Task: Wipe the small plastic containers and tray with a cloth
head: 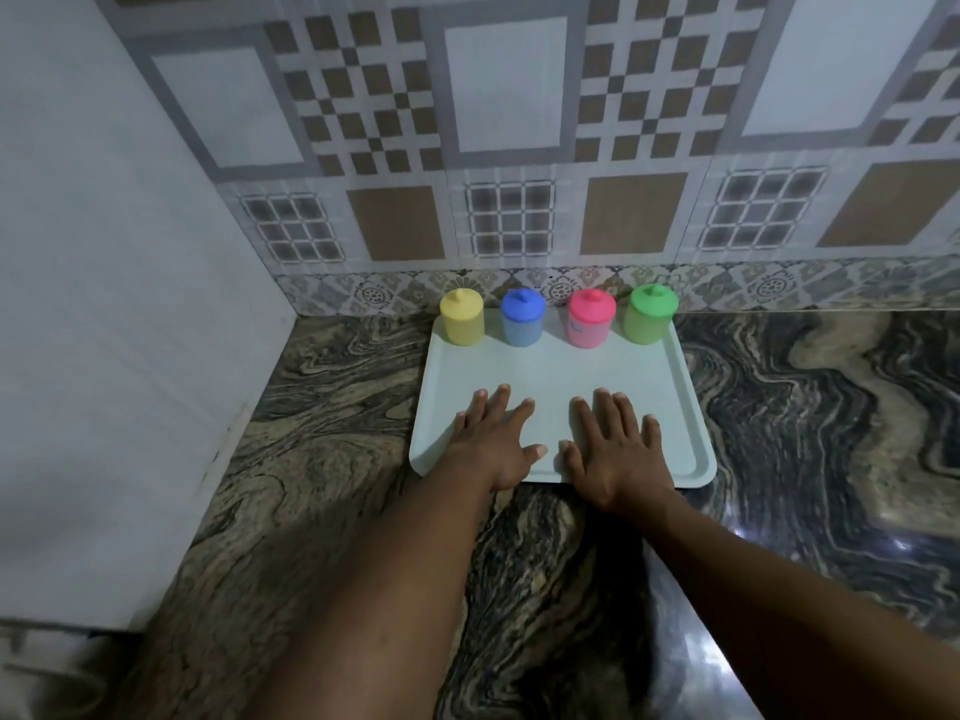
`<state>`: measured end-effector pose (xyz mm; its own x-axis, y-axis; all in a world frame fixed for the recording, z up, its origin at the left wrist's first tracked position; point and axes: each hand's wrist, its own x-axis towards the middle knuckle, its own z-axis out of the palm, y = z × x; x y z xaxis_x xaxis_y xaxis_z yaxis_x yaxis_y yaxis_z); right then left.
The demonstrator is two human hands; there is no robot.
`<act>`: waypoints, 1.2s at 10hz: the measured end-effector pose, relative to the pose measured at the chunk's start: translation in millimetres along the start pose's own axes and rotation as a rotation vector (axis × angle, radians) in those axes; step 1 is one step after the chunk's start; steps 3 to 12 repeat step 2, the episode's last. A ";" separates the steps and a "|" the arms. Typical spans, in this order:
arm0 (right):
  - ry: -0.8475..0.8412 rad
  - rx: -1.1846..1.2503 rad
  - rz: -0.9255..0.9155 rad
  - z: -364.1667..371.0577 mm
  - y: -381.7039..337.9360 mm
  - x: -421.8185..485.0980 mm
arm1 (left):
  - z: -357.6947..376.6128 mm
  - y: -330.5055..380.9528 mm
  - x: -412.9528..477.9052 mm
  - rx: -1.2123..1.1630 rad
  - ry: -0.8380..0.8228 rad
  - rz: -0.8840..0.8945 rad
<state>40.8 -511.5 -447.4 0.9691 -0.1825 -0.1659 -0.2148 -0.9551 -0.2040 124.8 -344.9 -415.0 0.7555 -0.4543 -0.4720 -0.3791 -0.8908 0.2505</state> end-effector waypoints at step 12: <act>-0.162 0.129 0.005 -32.6 17.6 20.4 | -27.2 16.3 -20.8 0.113 -0.081 0.021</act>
